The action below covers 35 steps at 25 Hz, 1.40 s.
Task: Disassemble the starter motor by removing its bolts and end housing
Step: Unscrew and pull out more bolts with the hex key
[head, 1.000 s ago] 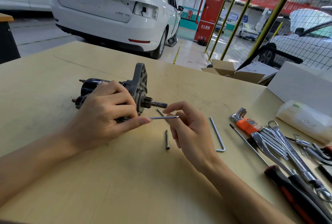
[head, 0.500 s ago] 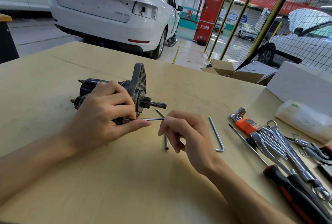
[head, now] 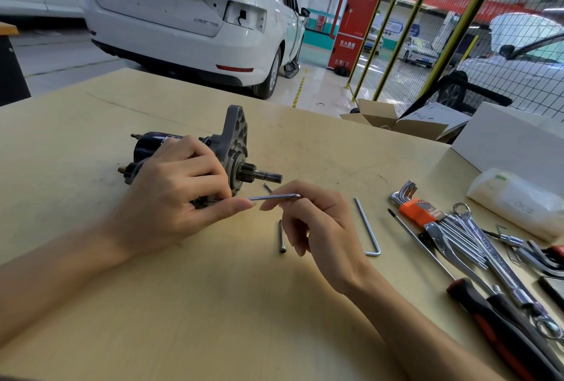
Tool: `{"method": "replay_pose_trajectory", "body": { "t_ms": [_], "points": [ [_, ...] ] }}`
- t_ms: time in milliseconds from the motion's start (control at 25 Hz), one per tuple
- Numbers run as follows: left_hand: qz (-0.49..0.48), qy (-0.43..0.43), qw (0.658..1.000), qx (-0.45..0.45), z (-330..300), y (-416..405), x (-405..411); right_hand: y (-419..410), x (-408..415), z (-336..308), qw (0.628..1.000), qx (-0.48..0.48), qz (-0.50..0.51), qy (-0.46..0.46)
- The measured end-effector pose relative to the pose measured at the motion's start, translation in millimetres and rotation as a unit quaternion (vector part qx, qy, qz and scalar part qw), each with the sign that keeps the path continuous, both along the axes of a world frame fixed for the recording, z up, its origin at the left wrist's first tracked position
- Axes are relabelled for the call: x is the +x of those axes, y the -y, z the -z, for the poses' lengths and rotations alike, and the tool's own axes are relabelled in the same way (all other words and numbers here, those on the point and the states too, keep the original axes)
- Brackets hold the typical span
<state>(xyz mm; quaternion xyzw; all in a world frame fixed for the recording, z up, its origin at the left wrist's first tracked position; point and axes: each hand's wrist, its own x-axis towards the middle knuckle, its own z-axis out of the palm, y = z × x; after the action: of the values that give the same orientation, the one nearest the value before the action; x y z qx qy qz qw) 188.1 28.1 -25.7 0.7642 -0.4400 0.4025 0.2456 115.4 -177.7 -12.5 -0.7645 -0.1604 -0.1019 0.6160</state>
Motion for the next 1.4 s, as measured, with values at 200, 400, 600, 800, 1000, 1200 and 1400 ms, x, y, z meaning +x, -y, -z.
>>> {"method": "replay_pose_trajectory", "body": {
  "t_ms": [200, 400, 600, 800, 1000, 1200, 1400],
  "points": [
    [0.005, 0.002, 1.0, -0.002, 0.3, -0.2, 1.0, 3.2, 4.3, -2.0, 0.996, 0.024, 0.079, -0.022],
    [0.002, 0.0, 1.0, 0.002, -0.6, -0.4, 0.3, 0.2, 2.8, -0.7, 0.996, 0.002, -0.018, -0.093],
    [0.002, -0.002, 1.0, 0.002, -1.1, -0.4, -0.8, -1.0, 3.0, 0.3, 0.994, 0.01, -0.043, -0.1],
    [0.009, -0.001, 1.0, 0.005, -2.3, -0.2, -0.7, 0.6, 1.1, -1.4, 0.995, 0.005, -0.049, -0.083],
    [-0.003, 0.0, 1.0, 0.011, -0.6, -1.4, -0.3, 0.1, 0.5, -3.0, 0.997, 0.005, -0.05, -0.066],
    [-0.009, -0.003, 1.0, 0.008, -0.9, -0.8, 0.0, -1.7, 0.6, -1.6, 0.997, -0.036, -0.01, -0.072],
    [0.002, 0.0, 1.0, 0.015, -1.4, -1.9, 0.3, -1.3, 2.5, -3.2, 0.997, -0.015, 0.026, -0.075]
  ]
}}
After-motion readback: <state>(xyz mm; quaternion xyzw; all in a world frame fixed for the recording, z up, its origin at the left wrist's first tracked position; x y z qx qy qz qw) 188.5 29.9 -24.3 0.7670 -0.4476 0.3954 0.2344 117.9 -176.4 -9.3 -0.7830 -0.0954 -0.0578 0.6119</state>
